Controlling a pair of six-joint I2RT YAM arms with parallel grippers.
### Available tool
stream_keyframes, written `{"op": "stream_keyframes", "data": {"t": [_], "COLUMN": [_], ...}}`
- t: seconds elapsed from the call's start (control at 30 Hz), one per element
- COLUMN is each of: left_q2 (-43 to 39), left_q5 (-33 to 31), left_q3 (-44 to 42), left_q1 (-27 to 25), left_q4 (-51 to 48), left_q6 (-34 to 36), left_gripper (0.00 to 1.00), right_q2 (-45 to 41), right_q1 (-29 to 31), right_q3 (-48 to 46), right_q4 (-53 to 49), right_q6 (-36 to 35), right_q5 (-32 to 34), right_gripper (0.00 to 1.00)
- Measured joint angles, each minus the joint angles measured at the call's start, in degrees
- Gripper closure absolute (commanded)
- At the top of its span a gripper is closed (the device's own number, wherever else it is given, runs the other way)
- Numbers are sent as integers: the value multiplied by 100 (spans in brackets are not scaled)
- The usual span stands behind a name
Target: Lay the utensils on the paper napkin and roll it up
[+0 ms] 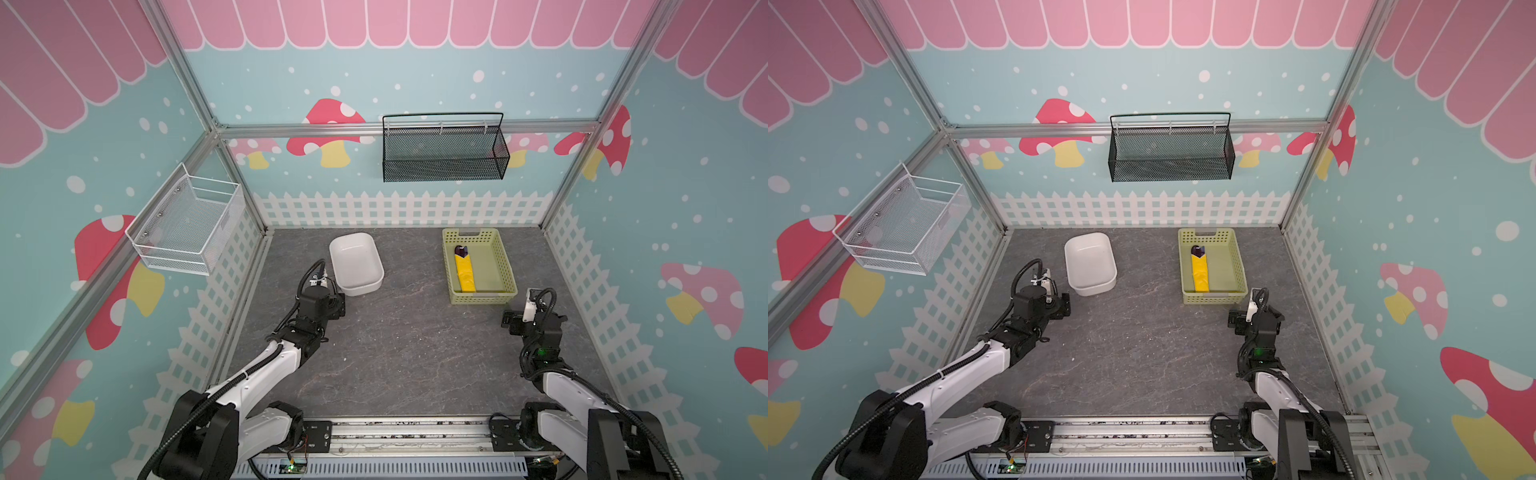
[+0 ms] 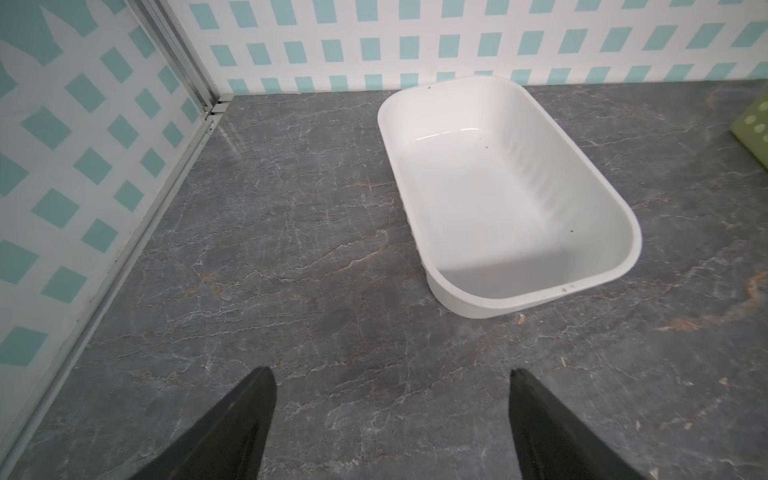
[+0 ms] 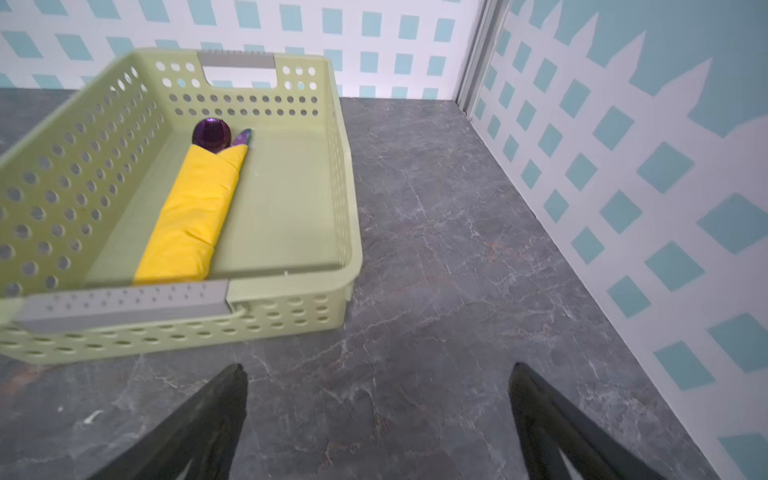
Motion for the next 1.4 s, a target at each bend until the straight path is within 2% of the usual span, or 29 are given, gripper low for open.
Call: {"op": "stream_keyframes", "data": {"t": [0.13, 0.33, 0.57, 0.87, 1.07, 1.4], "left_q2": [597, 1650, 1775, 1580, 1899, 2046], "left_q5": [-345, -238, 337, 1115, 1694, 1810], "left_q3": [-352, -603, -393, -704, -820, -844], "left_q1": [9, 216, 649, 1054, 1687, 1803], "left_q4": [1342, 2638, 2924, 3397, 4039, 4151], "left_q6": [533, 1134, 1193, 997, 595, 310], "left_gripper": [2, 1, 1, 1, 1, 0], "right_q2": [409, 1211, 2490, 2564, 2564, 2564], "right_q1": [0, 0, 2, 31, 72, 76], "right_q3": [-120, -127, -127, -68, -59, -33], "right_q4": [868, 2481, 3807, 4098, 4113, 4113], "right_q6": [-7, 0, -66, -157, -168, -181], "right_q5": [166, 153, -35, -181, -179, -179], "right_gripper": [1, 1, 1, 1, 1, 1]}}
